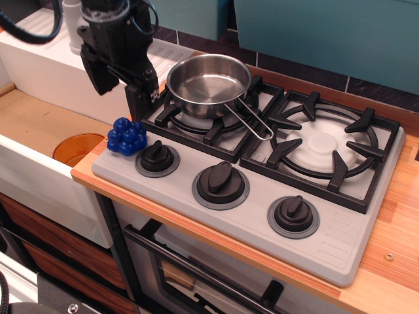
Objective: Put pan on stove and put blueberry in pan
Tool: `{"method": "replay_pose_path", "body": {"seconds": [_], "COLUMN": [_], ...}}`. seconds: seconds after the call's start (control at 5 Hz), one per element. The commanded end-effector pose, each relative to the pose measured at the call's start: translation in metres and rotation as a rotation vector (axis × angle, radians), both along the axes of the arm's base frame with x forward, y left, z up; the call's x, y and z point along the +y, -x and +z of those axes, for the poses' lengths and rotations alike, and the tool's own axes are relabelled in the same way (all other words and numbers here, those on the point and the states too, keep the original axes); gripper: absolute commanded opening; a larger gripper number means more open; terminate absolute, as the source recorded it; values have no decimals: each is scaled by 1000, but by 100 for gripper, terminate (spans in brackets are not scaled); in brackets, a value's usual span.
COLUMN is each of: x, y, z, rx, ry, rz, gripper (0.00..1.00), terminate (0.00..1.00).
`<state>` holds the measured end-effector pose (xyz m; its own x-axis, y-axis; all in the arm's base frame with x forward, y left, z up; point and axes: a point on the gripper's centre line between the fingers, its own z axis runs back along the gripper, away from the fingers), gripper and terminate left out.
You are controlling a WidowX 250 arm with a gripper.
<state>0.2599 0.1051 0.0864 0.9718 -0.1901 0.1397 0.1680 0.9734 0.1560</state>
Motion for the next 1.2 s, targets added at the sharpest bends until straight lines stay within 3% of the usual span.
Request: {"method": "replay_pose_path", "body": {"seconds": [0.0,0.4,1.0], "x": [3,14,21], "y": [-5,-4,-1], "z": [-5,-28,-47], "rx": [-87,-151,-182], "ry": [-1,15,42], "rz": [-2,-19,-25], "gripper": [100,100,100], "terminate": [0,0,0]}}
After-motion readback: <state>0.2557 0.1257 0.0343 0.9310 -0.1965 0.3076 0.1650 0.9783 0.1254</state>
